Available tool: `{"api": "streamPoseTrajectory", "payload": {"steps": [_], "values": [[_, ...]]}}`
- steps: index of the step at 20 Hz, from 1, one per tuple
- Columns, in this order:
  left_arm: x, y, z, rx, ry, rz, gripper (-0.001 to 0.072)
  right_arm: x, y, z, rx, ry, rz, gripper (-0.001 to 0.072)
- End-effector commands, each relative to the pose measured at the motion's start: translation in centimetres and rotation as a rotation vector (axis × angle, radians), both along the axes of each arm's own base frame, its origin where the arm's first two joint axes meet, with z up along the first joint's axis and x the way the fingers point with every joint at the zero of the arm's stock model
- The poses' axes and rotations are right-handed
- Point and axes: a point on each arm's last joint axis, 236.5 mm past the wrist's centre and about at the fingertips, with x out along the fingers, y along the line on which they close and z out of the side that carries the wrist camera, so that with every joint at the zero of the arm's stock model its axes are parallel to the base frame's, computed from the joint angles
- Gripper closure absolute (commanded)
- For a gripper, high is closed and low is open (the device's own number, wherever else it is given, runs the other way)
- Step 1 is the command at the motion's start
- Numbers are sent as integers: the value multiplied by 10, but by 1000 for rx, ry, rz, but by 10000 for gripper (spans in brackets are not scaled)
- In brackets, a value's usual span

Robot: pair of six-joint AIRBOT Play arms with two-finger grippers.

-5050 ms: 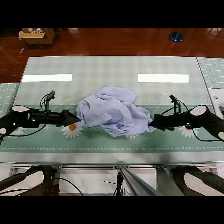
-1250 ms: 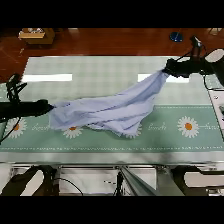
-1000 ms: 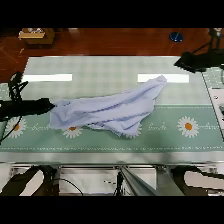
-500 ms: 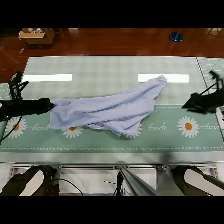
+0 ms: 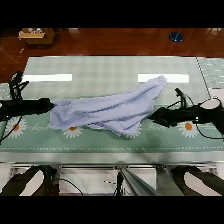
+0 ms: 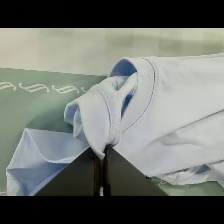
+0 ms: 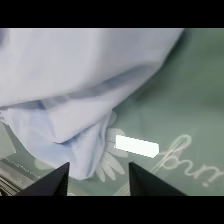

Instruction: Fold the shirts.

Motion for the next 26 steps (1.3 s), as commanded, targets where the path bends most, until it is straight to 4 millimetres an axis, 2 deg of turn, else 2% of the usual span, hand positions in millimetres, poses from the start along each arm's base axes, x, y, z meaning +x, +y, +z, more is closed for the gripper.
{"api": "streamPoseTrajectory", "payload": {"steps": [1, 5, 12, 17, 18, 21, 23, 24, 25, 26], "values": [[0, 0, 0, 0, 2, -1, 681, -3, 39, -8, -30, -48, 48, 265], [0, 0, 0, 0, 1, -1, 681, -10, 52, -17, -34, -5, 57, 266], [0, 0, 0, 0, 1, 0, 681, -18, 55, -40, -20, 105, 38, 268], [0, 0, 0, 0, 1, 0, 681, -14, 66, -48, 43, 152, -8, 492], [0, 0, 0, 0, 1, 0, 681, -13, 67, -49, 48, 151, -8, 495], [0, 0, 0, 0, 1, 0, 681, -11, 66, -50, 43, 136, -4, 687], [0, 0, 0, 0, 1, 0, 681, -11, 70, -45, 69, 121, 15, 688], [0, 0, 0, 0, 0, 0, 682, -12, 79, -33, 122, 105, 42, 688], [1, 0, 1, -1, -4, 0, 682, -12, 88, -17, 177, 69, 81, 687], [4, -1, 7, -4, -19, 1, 682, -9, 99, 11, 245, 8, 139, 688]]}}
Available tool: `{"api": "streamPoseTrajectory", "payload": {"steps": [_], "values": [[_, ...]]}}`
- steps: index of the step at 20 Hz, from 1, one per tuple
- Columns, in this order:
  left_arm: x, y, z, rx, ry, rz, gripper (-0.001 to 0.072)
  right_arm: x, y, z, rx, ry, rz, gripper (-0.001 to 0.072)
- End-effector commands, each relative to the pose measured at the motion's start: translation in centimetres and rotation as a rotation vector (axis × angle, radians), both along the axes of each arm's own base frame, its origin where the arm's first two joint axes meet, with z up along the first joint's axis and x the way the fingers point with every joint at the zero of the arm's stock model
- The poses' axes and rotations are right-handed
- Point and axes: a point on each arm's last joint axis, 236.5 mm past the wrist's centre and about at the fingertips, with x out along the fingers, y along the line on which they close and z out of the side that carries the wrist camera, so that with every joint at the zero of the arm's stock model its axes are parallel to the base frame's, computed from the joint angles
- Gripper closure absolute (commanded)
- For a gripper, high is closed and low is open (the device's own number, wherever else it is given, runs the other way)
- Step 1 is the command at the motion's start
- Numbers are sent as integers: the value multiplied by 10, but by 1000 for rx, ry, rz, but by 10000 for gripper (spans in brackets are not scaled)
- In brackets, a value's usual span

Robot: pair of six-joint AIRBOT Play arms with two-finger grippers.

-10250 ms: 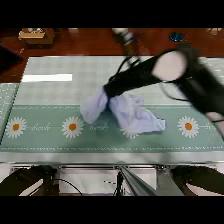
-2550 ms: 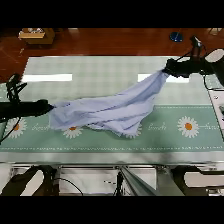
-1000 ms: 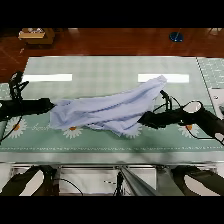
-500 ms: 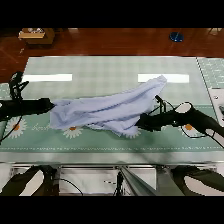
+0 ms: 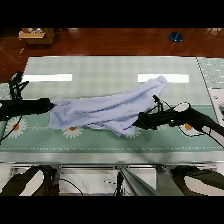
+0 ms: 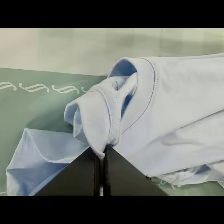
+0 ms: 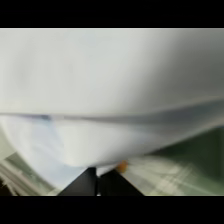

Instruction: Fold the shirts.

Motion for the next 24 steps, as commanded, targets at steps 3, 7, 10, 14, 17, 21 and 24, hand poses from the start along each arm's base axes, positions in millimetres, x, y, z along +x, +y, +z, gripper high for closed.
{"api": "streamPoseTrajectory", "payload": {"steps": [3, 7, 10, 14, 17, 21, 24], "values": [[25, 2, 57, 12, -145, 3, 682, 16, 36, 155, 321, -331, 200, 688], [58, 19, 197, 94, -468, 25, 682, 50, -4, 328, 306, -783, 92, 688], [57, 43, 293, 163, -667, 81, 681, 44, -55, 432, 205, -1044, -65, 688], [29, 49, 382, 227, -826, 103, 682, 14, -104, 517, 56, -1261, -251, 688], [-11, 26, 417, 230, -850, 55, 682, -11, -101, 544, -5, -1326, -234, 688], [-66, 2, 442, 229, -908, 45, 682, -38, -85, 567, -26, -1386, -187, 688], [-108, -15, 438, 241, -894, 20, 682, -52, -75, 562, -24, -1342, -143, 688]]}}
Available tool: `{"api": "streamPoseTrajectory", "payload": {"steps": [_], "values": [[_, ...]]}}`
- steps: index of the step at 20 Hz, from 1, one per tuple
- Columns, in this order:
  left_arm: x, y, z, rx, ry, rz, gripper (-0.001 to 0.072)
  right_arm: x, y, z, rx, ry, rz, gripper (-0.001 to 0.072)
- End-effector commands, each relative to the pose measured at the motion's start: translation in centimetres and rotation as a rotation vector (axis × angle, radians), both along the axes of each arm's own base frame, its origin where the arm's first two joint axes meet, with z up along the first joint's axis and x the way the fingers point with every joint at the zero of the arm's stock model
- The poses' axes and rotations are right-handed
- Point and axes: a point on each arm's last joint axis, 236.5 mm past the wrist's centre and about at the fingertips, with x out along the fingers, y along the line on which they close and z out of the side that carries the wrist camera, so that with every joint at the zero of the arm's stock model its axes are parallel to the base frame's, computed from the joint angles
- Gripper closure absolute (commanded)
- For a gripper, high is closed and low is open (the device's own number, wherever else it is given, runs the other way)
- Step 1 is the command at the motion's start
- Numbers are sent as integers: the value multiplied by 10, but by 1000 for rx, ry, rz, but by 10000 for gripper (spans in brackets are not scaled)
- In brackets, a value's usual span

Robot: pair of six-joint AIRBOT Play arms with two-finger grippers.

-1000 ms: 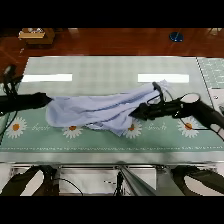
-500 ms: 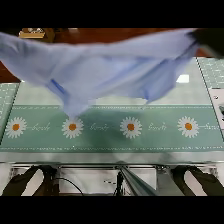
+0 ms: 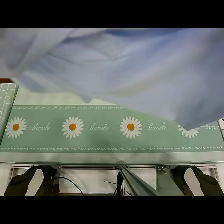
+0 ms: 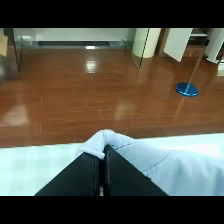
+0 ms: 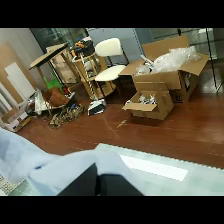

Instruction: Fold the shirts.

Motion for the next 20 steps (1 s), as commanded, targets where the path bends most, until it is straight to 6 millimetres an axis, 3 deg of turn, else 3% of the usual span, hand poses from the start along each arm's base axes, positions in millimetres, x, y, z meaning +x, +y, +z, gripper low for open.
{"api": "streamPoseTrajectory", "payload": {"steps": [1, 3, 6, 10, 13, 14, 17, 20], "values": [[-51, -20, -6, 11, 35, -12, 682, -23, 14, -10, -46, 65, 44, 688], [-78, -27, -27, 47, 109, -13, 682, -35, 19, -39, -116, 175, 91, 688], [-118, -17, -67, 83, 265, 66, 682, -58, 16, -84, -213, 363, 100, 688], [-148, -27, -85, 3, 341, 86, 683, -60, -25, -107, -326, 407, -173, 688], [-133, -20, -96, 2, 397, 80, 683, -50, -82, -125, -432, 469, -403, 689], [-122, -17, -108, -4, 449, 70, 683, -43, -91, -131, -432, 504, -415, 689], [-87, -4, -166, -31, 661, 26, 684, -13, -104, -165, -397, 645, -356, 689], [-36, 10, -225, -116, 806, 12, 684, 32, -135, -221, -371, 836, -311, 689]]}}
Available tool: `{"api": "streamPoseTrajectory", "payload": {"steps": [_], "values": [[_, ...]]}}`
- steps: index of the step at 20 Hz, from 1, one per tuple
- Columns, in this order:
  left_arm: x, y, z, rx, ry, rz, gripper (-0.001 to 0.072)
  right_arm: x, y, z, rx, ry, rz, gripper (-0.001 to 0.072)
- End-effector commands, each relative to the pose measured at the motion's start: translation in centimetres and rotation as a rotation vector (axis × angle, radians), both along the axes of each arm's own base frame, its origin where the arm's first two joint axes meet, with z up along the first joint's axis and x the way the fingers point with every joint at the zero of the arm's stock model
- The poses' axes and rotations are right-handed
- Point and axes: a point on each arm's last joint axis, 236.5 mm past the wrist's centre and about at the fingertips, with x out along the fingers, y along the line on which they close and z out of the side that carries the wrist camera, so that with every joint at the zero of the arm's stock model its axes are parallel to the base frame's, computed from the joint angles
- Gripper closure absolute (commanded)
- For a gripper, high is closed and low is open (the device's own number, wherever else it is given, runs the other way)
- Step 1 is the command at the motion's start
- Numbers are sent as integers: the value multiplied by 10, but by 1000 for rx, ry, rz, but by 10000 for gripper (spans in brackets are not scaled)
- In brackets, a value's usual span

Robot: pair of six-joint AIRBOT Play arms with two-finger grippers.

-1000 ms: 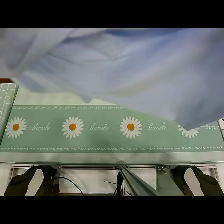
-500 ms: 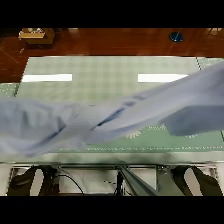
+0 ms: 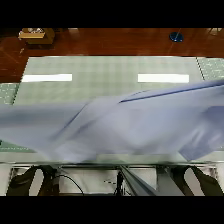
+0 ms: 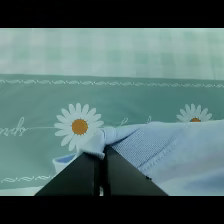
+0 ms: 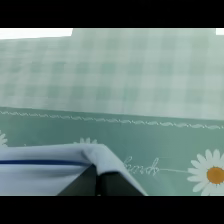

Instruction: Fold the shirts.

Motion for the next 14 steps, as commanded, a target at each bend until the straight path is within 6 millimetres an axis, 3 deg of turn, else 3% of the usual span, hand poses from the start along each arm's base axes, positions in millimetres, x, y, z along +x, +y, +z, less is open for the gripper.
{"api": "streamPoseTrajectory", "payload": {"steps": [1, 4, 6, 10, 14], "values": [[56, 11, -61, -104, 128, 5, 684, 48, -30, -57, 74, 181, -18, 689], [138, -4, -72, -247, 56, -54, 683, 116, -24, -97, 194, 242, 24, 689], [186, -15, -90, -306, 44, -70, 682, 153, -3, -132, 230, 297, 78, 689], [247, -43, -163, -380, 148, -91, 682, 222, 31, -189, 224, 266, 131, 689], [290, -46, -225, -365, 171, -43, 682, 286, 26, -217, 239, 142, 14, 688]]}}
